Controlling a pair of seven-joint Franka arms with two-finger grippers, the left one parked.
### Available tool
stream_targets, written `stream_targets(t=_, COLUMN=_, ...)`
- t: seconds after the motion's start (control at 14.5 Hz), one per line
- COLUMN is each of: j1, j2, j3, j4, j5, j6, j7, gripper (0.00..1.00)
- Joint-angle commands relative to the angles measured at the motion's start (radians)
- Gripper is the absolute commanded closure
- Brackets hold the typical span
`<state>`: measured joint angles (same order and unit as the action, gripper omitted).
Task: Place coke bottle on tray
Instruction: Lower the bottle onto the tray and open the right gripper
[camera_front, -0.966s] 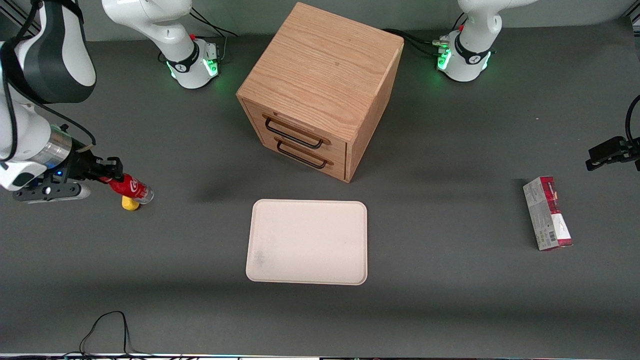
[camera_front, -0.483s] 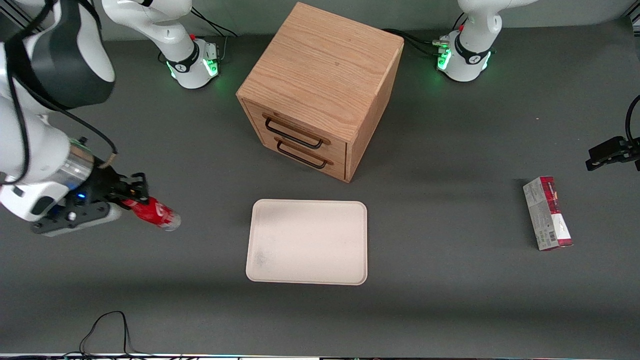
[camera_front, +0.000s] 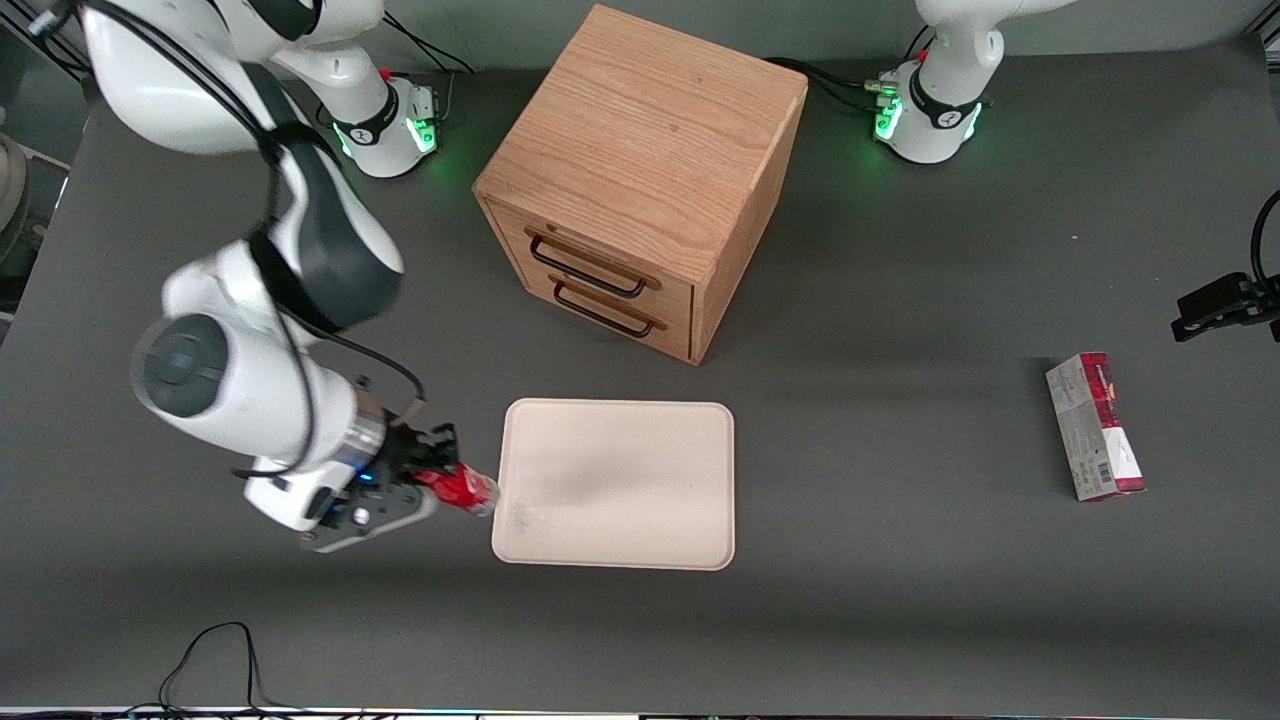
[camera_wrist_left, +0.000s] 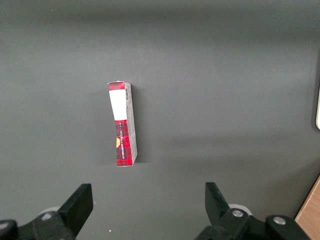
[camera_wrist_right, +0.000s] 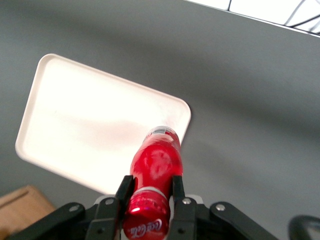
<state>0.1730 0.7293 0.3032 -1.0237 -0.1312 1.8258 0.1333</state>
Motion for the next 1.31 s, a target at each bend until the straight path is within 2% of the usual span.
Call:
stream_targets(t=0.0, j1=0.045, j2=0.113, j3=0.028, j4=0.07, j5=-0.122, j6=0.082, j7=0.072, gripper=1.0)
stream_targets(t=0.14, j1=0.046, j2=0.157, j3=0.034, j4=0.065, j5=-0.142, j6=0.147, j7=0.072, gripper=1.0)
stream_targets(t=0.41, j1=0.045, j2=0.176, j3=0.033, j4=0.004, j5=-0.15, j6=0.196, j7=0.072, gripper=0.92)
stream_targets(t=0.48, j1=0.045, j2=0.176, j3=0.033, j4=-0.005, j5=-0.15, j6=0.196, j7=0.09, gripper=0.87)
stream_targets(t=0.55, j1=0.043, j2=0.176, j3=0.033, j4=-0.007, j5=-0.148, j6=0.196, j7=0.106, gripper=0.76)
stream_targets(t=0.62, j1=0.042, j2=0.176, j3=0.033, j4=-0.007, j5=-0.148, j6=0.196, j7=0.12, gripper=0.17)
stream_targets(t=0.69, j1=0.04, j2=0.174, j3=0.033, j4=-0.009, j5=-0.148, j6=0.196, j7=0.144, gripper=0.0)
stream_targets(t=0.97, j1=0.029, j2=0.133, j3=0.028, j4=-0.01, j5=-0.136, j6=0.181, j7=0.17, gripper=0.0)
stream_targets(t=1.1, j1=0.028, j2=0.047, j3=0.013, j4=-0.06, j5=-0.13, j6=0.1, j7=0.213, gripper=0.0)
stream_targets(t=1.17, j1=0.014, j2=-0.015, j3=-0.011, j4=-0.103, j5=-0.099, j6=0.08, j7=0.207, gripper=0.0)
stream_targets(t=1.24, j1=0.008, j2=-0.1, j3=-0.059, j4=-0.183, j5=0.001, j6=0.063, j7=0.201, gripper=0.0)
